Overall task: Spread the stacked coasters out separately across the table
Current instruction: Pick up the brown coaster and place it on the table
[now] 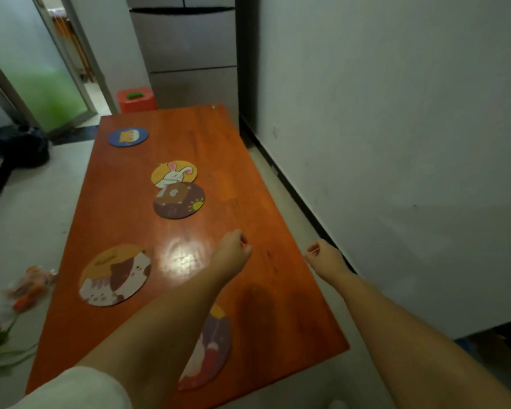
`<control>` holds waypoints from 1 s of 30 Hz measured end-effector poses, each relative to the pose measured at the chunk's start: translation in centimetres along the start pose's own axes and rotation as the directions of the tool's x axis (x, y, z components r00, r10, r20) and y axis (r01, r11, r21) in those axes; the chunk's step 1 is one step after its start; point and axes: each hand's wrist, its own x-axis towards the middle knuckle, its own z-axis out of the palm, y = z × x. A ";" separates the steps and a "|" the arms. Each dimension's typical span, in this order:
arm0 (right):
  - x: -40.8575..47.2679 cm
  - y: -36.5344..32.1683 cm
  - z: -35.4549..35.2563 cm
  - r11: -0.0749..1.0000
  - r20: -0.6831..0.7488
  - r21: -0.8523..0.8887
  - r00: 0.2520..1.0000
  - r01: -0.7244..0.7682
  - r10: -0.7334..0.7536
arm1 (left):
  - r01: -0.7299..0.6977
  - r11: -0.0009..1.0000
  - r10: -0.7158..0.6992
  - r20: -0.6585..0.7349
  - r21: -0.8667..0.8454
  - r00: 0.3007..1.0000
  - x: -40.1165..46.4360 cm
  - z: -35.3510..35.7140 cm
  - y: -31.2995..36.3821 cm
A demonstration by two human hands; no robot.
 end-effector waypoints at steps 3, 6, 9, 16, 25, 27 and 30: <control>3.1 1.9 -4.0 1.000 -0.005 0.006 1.000 0.029 -0.029 | 0.001 1.000 -0.001 -0.015 -0.029 1.000 2.4 2.6 4.2; 6.7 4.5 -8.7 0.998 0.065 -0.024 0.996 0.058 -0.056 | 0.056 0.997 -0.060 -0.078 -0.055 0.995 4.4 5.6 8.7; 10.1 6.6 -13.3 0.989 0.185 -0.103 0.979 0.109 -0.089 | 0.132 0.983 -0.150 -0.138 -0.129 0.979 5.7 8.5 12.9; 17.2 7.1 -19.1 0.972 0.225 -0.116 0.958 0.206 -0.176 | 0.278 0.912 -0.344 -0.193 -0.301 0.919 9.7 12.2 17.6; 25.2 0.2 -15.5 0.900 0.409 -0.177 0.862 0.397 -0.300 | 0.438 0.770 -0.598 -0.287 -0.463 0.748 15.3 10.0 13.1; 27.6 -2.5 -13.8 0.874 0.436 -0.179 0.833 0.451 -0.340 | 0.452 0.747 -0.633 -0.314 -0.488 0.708 17.3 8.7 10.9; 31.3 -6.7 -10.9 0.840 0.473 -0.190 0.797 0.508 -0.375 | 0.464 0.726 -0.664 -0.342 -0.507 0.665 20.1 6.2 7.8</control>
